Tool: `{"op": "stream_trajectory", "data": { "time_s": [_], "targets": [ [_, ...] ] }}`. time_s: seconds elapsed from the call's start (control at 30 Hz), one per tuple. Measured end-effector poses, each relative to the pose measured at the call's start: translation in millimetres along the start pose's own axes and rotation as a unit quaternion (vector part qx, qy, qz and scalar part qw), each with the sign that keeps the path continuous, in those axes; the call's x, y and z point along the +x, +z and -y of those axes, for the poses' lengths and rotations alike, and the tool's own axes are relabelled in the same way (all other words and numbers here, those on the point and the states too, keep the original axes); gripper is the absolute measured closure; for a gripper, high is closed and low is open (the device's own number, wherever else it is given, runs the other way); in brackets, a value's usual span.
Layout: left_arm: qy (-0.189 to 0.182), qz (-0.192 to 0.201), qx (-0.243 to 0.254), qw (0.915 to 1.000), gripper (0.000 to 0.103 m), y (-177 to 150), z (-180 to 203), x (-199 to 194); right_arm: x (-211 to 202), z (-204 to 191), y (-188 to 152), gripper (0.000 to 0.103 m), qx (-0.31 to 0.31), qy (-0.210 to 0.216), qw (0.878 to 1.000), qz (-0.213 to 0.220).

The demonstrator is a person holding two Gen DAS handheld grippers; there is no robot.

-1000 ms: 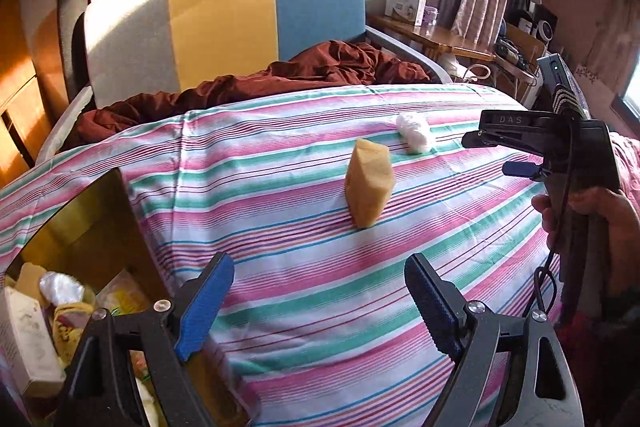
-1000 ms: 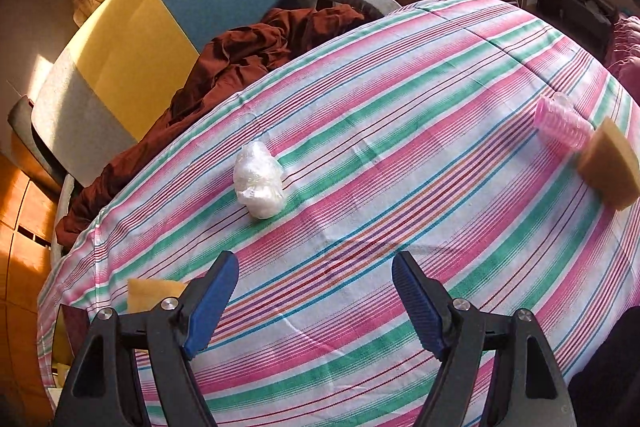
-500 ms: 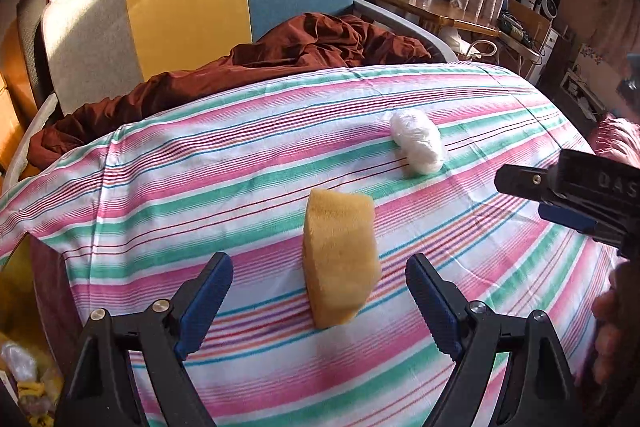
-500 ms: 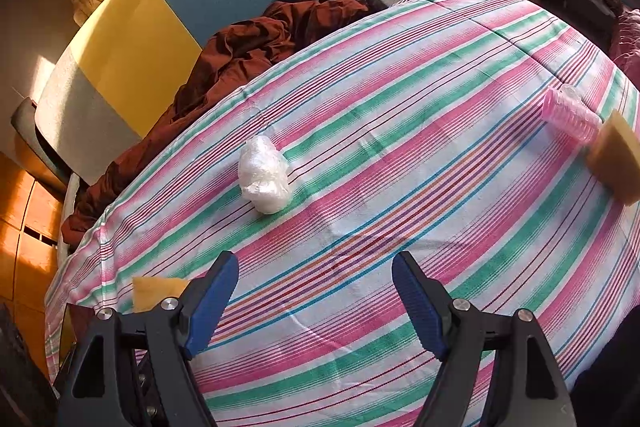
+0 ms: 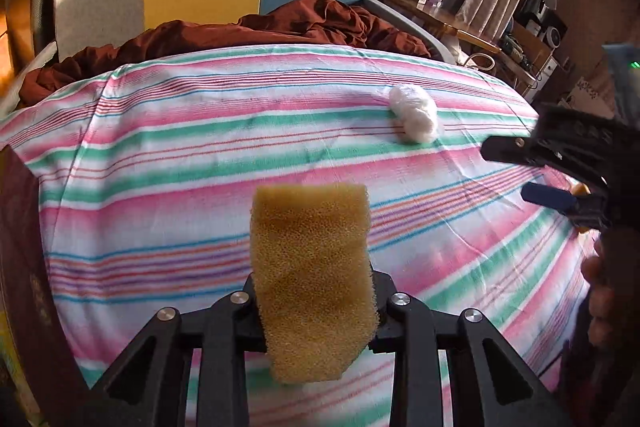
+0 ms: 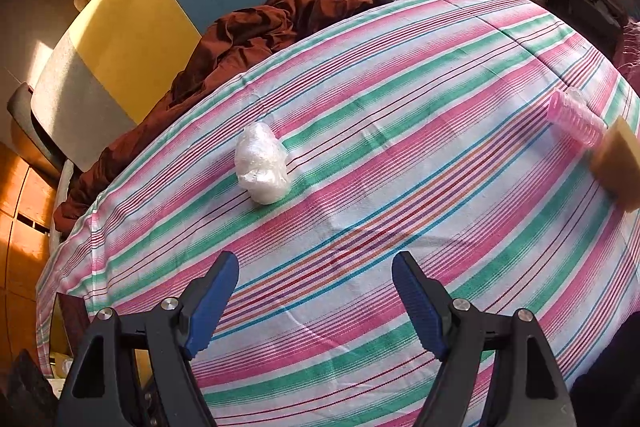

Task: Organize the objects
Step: 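Grasp yellow sponge block with left tool while right tool grasps white bag ball, then carry yellow sponge block into gold tray and open left tool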

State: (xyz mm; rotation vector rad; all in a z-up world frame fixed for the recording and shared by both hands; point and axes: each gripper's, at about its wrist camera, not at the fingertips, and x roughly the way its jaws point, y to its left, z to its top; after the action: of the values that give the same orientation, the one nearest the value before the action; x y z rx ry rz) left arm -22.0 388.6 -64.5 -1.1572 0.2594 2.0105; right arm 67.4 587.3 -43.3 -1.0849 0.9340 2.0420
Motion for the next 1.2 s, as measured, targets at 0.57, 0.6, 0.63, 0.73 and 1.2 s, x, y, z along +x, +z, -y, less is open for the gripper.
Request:
{"op": "stream_trajectory", "data": {
  "time_s": [0.57,0.6,0.63,0.73,1.2],
  "targets": [
    [-0.006,0.028,0.049,0.9984,0.072,-42.1,6.4,-3.8,26.7,-45.8,30.4,0.023,-0.1,-0.02,0.994,-0.029],
    [-0.007,0.028,0.048,0.9984,0.072,-41.9,6.2,-3.9,33.2,-49.3,38.2,0.023,-0.105,-0.025,0.994,-0.031],
    [-0.007,0.028,0.048,0.9984,0.072,-41.6,6.1,-3.7,39.9,-52.7,44.7,0.023,-0.11,-0.028,0.993,-0.032],
    [-0.009,0.028,0.048,0.9984,0.072,-41.2,5.5,-3.2,61.6,-61.1,62.7,0.023,-0.127,-0.05,0.99,-0.034],
    [-0.006,0.035,0.052,0.998,0.07,-42.3,6.6,-1.0,49.3,-42.5,4.5,0.068,-0.156,-0.028,0.983,-0.096]
  ]
}}
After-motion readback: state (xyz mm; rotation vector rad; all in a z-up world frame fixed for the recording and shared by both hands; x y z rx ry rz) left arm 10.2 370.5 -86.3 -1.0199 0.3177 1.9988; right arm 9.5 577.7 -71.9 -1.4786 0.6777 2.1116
